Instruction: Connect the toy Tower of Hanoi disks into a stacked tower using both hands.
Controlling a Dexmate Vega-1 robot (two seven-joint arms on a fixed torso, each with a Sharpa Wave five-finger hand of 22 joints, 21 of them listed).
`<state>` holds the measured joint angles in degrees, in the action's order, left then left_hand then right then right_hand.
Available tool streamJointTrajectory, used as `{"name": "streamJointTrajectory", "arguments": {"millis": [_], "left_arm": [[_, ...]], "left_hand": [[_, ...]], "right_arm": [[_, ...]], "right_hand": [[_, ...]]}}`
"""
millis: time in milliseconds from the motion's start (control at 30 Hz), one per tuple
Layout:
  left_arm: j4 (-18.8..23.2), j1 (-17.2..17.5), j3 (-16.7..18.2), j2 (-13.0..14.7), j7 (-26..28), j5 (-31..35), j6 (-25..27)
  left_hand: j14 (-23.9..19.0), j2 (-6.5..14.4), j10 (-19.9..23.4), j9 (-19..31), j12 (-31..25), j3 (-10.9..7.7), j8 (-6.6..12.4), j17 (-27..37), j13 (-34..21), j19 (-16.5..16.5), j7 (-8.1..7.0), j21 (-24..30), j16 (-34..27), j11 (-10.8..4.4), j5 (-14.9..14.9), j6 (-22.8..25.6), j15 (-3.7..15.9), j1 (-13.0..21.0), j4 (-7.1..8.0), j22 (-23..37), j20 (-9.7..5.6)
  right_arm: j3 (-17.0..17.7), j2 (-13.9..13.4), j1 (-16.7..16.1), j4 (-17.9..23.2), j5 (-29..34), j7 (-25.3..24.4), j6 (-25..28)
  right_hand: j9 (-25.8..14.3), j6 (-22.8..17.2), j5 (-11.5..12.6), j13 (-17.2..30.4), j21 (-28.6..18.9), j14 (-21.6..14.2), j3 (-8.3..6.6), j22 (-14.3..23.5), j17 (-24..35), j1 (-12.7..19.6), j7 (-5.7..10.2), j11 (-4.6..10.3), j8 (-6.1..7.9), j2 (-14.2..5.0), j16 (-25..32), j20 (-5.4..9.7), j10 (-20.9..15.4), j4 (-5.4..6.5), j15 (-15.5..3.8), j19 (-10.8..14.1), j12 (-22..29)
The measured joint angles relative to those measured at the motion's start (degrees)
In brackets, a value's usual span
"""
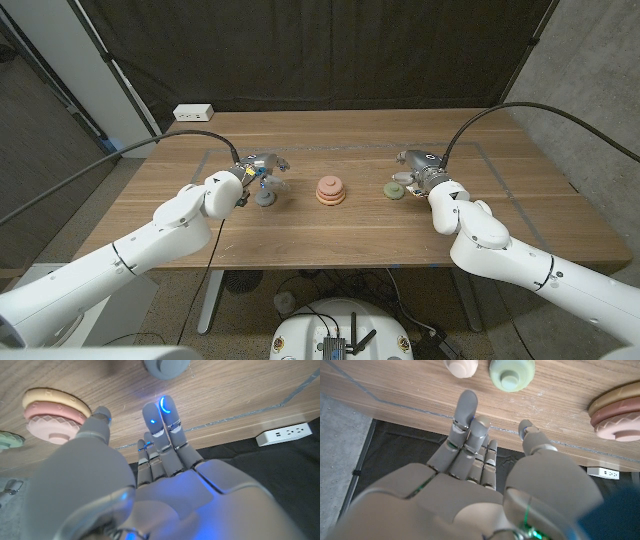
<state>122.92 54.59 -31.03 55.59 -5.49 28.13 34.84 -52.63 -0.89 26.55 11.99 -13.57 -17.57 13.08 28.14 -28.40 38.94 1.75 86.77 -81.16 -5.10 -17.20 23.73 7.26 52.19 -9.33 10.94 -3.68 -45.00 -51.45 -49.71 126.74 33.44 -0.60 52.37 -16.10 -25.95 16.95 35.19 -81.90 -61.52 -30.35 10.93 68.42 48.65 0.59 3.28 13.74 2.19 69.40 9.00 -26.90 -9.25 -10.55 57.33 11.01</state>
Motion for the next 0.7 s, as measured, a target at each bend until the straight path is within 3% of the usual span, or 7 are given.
{"name": "streamJointTrajectory", "arguments": {"millis": [433,700], "left_arm": [[0.05,2.57,0.99,0.60,6.58,-2.73,0.75],[-0.89,3.58,1.27,0.58,10.22,-4.03,0.17]], "left_hand": [[-0.51,0.00,1.02,0.00,0.00,-0.32,0.00,0.01,-0.01,0.00,0.01,0.33,0.00,-0.45,0.00,1.01,0.11,0.00,0.00,0.00,0.00],[-0.73,0.77,3.75,0.15,-0.64,-0.55,0.41,0.01,0.27,0.23,-1.13,0.33,-0.06,-1.36,0.00,3.59,0.34,-0.77,0.24,0.00,-0.23]], "right_arm": [[0.41,0.02,-0.65,-0.60,0.38,-0.92,-1.31],[0.02,0.28,-0.81,-0.78,1.40,-0.56,-1.17]], "right_hand": [[0.15,-0.01,0.00,-0.16,0.00,0.10,0.00,0.01,-0.11,0.00,0.00,0.41,-0.44,0.00,-0.02,-0.21,0.41,0.00,-0.11,-0.20,0.00],[0.15,0.19,0.00,-0.43,0.00,0.71,0.18,0.01,-0.64,0.00,0.21,0.54,-0.44,0.00,-0.50,-0.41,0.53,-0.18,0.10,-0.82,0.01]]}}
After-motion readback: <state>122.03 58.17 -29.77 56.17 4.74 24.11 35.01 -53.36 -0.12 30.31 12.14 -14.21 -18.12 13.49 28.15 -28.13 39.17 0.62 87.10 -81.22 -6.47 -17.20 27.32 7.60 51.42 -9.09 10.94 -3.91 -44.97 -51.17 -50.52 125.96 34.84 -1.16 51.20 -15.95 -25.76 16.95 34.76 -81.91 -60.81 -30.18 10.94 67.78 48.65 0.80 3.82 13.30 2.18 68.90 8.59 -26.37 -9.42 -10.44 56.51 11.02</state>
